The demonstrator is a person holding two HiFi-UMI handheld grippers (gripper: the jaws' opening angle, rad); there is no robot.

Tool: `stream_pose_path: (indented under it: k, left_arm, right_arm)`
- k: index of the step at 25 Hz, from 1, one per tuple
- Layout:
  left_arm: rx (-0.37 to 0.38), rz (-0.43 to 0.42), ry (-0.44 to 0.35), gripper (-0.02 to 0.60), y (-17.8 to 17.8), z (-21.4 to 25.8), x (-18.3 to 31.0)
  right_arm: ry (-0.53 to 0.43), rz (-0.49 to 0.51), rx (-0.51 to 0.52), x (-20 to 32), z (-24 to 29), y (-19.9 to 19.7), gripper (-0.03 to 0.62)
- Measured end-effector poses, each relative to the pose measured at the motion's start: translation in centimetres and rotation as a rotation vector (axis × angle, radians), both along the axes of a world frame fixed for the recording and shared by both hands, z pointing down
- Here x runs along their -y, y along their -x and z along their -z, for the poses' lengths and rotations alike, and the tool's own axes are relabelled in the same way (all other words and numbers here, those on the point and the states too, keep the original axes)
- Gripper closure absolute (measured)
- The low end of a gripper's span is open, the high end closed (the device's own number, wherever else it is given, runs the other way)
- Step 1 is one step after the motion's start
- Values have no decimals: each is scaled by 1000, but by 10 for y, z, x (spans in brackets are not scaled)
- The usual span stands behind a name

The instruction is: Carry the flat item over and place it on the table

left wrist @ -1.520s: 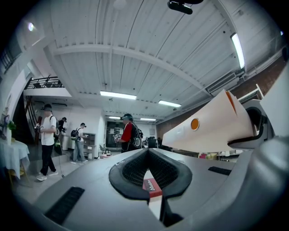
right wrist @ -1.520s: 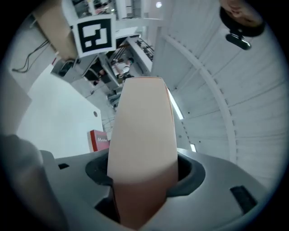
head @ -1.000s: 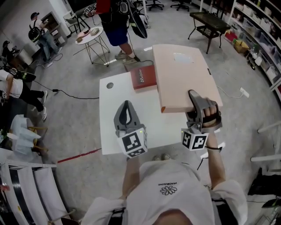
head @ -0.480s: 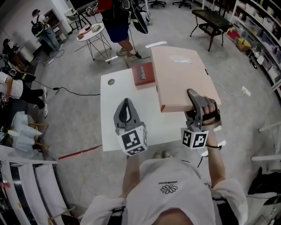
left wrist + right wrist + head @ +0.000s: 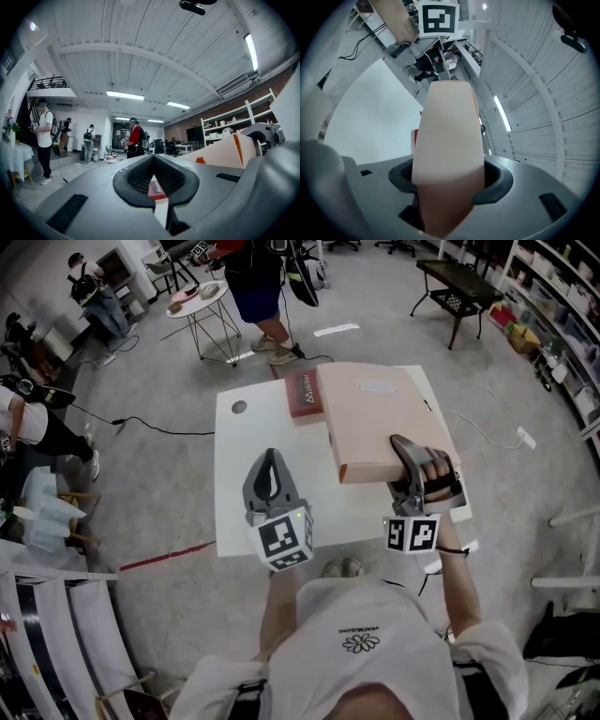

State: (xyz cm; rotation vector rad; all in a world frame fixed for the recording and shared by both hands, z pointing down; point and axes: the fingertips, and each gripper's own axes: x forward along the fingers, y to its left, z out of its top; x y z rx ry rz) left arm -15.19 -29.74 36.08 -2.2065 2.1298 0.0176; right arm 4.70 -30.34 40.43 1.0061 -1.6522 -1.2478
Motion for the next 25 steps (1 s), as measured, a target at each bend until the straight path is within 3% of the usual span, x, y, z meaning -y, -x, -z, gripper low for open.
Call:
stream_pose_path:
  k: [10,25]
  left_arm:
    - [-16,9,28,566,6,-11,1]
    - [-21,20,49,566,13,-23,0]
  right_arm:
    - [121,19,-47,4,-48,9,312]
    - [189,43,-116,-6,-99,24,312]
